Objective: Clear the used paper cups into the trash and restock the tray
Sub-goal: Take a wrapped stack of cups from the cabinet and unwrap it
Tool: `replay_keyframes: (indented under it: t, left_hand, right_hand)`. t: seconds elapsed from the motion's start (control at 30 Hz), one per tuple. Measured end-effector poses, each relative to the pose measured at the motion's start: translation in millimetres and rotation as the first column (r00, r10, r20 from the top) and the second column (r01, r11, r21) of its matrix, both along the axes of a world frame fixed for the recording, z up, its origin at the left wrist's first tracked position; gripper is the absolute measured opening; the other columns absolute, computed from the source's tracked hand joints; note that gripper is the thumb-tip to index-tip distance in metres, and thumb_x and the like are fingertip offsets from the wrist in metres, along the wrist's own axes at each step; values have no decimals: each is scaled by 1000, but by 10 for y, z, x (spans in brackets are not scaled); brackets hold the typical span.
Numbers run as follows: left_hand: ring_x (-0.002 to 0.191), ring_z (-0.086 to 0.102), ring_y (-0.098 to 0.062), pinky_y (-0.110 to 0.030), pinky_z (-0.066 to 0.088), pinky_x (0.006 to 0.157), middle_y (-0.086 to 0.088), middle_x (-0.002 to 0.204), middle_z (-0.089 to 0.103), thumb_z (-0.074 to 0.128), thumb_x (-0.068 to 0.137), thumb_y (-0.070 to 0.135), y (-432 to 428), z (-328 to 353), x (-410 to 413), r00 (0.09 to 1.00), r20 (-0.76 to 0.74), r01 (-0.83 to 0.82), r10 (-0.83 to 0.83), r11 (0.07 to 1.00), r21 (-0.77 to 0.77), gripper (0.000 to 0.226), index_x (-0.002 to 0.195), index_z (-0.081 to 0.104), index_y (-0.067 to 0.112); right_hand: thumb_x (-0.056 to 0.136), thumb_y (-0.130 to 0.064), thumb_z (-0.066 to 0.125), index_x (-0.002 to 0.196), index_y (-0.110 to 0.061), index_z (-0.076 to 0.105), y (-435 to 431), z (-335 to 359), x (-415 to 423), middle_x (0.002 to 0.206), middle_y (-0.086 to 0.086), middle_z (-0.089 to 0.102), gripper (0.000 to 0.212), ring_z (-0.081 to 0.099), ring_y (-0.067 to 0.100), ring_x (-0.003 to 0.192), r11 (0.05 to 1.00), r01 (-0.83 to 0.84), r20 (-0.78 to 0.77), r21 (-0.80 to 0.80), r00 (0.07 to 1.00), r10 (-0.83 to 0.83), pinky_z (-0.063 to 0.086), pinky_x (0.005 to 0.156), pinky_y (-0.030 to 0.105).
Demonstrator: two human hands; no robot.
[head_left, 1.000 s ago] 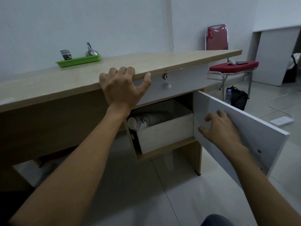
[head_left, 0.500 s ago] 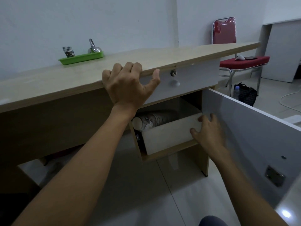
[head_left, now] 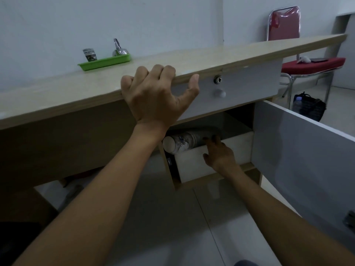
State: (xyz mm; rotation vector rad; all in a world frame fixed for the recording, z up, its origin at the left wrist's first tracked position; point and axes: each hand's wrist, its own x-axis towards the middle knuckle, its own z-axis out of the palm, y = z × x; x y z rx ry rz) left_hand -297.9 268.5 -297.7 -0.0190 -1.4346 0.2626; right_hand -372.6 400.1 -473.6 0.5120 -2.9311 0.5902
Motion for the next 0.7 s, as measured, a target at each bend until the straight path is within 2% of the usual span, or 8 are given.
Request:
replay_keyframes:
  t: [0.1,0.3,0.4,0.53,0.7]
  left_hand:
    - [59,56,-21,-34,26,66,5,61,64,50,83,63,0,23,2,1000,-1,3,-3,1000,2,49,66,67,20]
    - [60,56,-22,-34,25,66,4,62,65,51,83,63,9,0,28,999,36,1,-2,1000,12,48,67,67,20]
    - [60,55,-22,-35,25,66,4,61,64,51,83,62,15,13,43,999,51,-2,1,1000,15,48,67,68,20]
    - [60,55,-22,-34,24,66,4,61,64,51,83,63,13,11,68,997,82,-6,4,1000,23,49,68,68,20]
    - [62,56,-21,-34,24,67,4,62,65,51,83,63,26,19,113,993,120,-15,11,999,33,48,70,70,20]
  right_hand:
    - [97,-34,44,146,-17,25,-45,67,-123,152,18,24,55,48,34,122,999,-11,78,36,997,8,43,92,38]
    - [99,-29,42,147,-11,22,-32,34,-155,150,22,23,55,44,38,125,998,-38,159,-43,986,44,38,97,36]
    - [98,-29,43,146,-12,23,12,3,-121,148,22,26,55,46,39,122,997,-45,176,-63,983,55,41,97,37]
    - [98,-29,44,145,-12,26,73,-31,-4,141,23,32,53,49,41,115,997,-45,152,-65,987,55,44,94,39]
    - [98,-27,44,141,-13,34,135,-44,237,128,24,41,46,54,41,105,998,-55,50,-40,997,57,45,86,39]
